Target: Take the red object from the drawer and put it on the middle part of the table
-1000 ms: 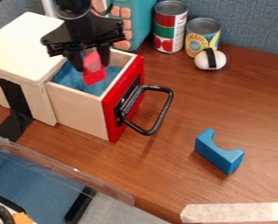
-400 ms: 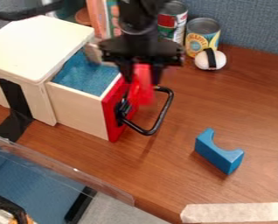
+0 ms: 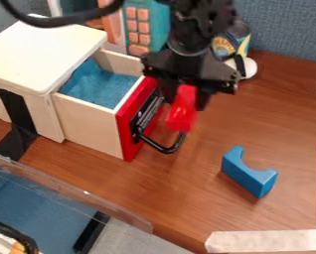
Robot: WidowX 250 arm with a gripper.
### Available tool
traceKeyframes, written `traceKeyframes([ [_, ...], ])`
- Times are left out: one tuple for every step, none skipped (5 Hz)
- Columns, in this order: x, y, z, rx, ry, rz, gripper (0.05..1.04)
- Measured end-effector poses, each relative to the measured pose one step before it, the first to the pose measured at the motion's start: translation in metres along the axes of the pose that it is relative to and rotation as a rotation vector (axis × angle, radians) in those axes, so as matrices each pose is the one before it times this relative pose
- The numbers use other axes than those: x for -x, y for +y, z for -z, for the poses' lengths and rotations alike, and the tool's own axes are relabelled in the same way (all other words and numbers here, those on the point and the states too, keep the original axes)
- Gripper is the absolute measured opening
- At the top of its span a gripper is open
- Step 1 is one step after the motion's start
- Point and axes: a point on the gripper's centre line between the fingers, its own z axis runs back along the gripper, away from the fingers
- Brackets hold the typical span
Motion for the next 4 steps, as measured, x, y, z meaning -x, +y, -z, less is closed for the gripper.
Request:
traceKeyframes([
  [-0.00508, -0.01792, 0.01107, 0.0712, 0.0177, 0.0411, 0.510],
  [-0.01513, -0.00857, 0.01035, 0.0112, 0.0009, 0.0112, 0.510],
  [-0.00848, -0.00918, 0.01845, 0.0113, 0.0291, 0.0064, 0.510],
  [-0.00425, -0.00605, 0.02421, -0.0002, 0.0333, -0.0045, 0.509],
])
